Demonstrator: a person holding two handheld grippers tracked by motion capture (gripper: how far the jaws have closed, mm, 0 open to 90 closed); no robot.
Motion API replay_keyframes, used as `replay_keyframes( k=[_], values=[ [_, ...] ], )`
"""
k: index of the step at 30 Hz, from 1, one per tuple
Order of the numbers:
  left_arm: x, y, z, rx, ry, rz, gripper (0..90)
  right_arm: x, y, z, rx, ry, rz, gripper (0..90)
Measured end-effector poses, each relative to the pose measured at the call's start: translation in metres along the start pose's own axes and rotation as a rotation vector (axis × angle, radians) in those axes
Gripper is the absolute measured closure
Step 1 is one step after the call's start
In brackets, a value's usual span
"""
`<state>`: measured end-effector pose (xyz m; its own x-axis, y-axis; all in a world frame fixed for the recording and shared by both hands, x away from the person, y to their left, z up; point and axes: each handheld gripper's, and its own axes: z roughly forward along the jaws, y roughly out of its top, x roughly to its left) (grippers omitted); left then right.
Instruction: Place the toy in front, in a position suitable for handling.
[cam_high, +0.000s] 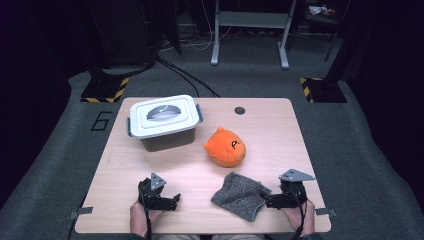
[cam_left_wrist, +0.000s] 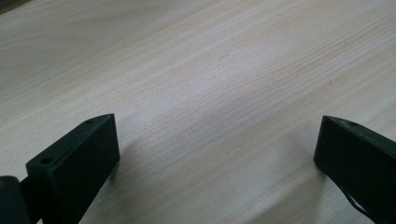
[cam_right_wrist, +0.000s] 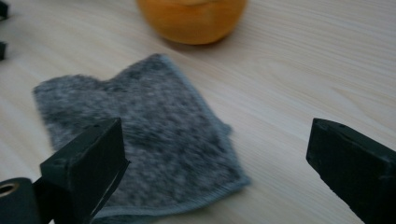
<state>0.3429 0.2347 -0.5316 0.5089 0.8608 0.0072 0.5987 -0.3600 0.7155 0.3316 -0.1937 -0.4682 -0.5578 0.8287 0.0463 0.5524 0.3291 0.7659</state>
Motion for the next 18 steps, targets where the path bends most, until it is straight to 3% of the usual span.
replay_keyframes(
  k=[7, 18],
  values=[
    [0.000, 0.000, 0.000, 0.000, 0.000, 0.000, 0.0, 0.034, 0.005, 0.026, 0.051, 0.092, -0.093, 4.3],
    [0.000, 0.000, 0.000, 0.000, 0.000, 0.000, 0.0, 0.052, 0.004, 0.056, 0.102, 0.085, -0.149, 7.0]
  ],
)
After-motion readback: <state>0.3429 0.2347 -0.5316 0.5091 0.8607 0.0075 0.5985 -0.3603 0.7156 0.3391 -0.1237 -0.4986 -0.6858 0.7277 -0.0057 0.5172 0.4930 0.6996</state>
